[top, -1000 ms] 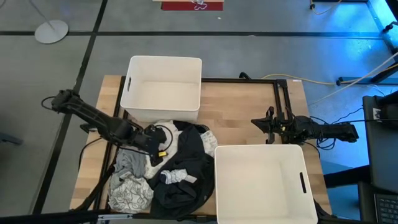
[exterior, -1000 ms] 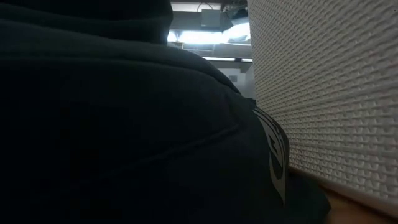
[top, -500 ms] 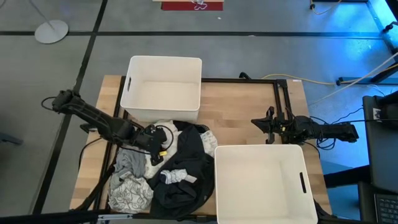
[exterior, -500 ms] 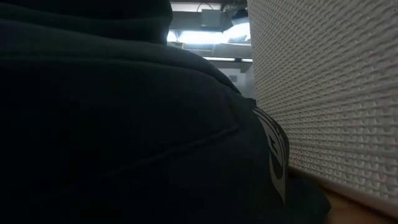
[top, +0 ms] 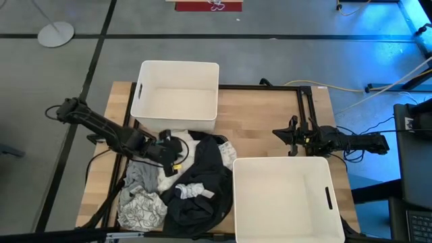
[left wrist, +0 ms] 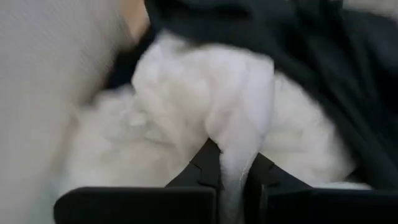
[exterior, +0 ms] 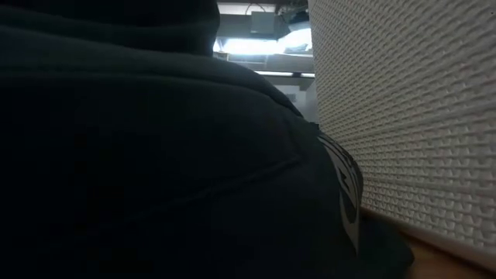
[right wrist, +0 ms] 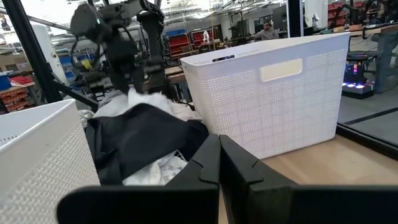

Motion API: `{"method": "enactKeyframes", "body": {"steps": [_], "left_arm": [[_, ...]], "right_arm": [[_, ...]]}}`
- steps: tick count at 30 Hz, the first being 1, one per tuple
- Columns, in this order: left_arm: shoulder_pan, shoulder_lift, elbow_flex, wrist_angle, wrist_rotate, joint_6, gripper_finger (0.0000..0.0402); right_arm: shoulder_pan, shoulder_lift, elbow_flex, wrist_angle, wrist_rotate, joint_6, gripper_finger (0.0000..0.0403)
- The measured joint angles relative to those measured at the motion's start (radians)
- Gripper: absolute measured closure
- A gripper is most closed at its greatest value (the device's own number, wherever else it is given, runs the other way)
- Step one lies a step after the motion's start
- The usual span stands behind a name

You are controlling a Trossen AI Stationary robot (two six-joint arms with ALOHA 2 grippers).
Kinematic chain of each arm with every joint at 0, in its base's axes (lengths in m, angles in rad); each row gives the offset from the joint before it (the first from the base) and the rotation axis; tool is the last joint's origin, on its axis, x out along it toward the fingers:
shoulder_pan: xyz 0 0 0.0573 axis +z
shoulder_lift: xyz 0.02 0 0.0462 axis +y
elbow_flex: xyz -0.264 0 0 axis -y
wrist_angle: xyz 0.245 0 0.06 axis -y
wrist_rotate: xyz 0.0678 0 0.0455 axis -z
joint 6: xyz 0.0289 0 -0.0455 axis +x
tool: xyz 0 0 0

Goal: Sort clothes
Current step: Put the white dress into the top left laundry bin

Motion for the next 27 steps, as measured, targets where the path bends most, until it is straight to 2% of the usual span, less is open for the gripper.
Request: {"method": "enactKeyframes", "body": {"steps": [9, 15, 20, 27], "left_arm": [[0.0, -0.009, 0.165, -0.083, -0.186, 0.142, 0.039], [0.001, -0.009, 0.26, -0.079, -0.415, 0.253, 0.039], [0.001, -0.009, 0.356, -0.073, -0.535, 0.357, 0.0389], [0.001, -0.01, 0.45, 0.14, -0.643, 0.664, 0.0389]], "right_arm": [[0.0, 0.0, 0.0, 0.0, 0.0, 0.0, 0.04], [0.0, 0.0, 0.0, 0.001, 0.0, 0.0, 0.04], [0.0, 0.0, 0.0, 0.001, 0.0, 0.0, 0.04], [0.0, 0.0, 0.0, 0.001, 0.0, 0.0, 0.04]]}}
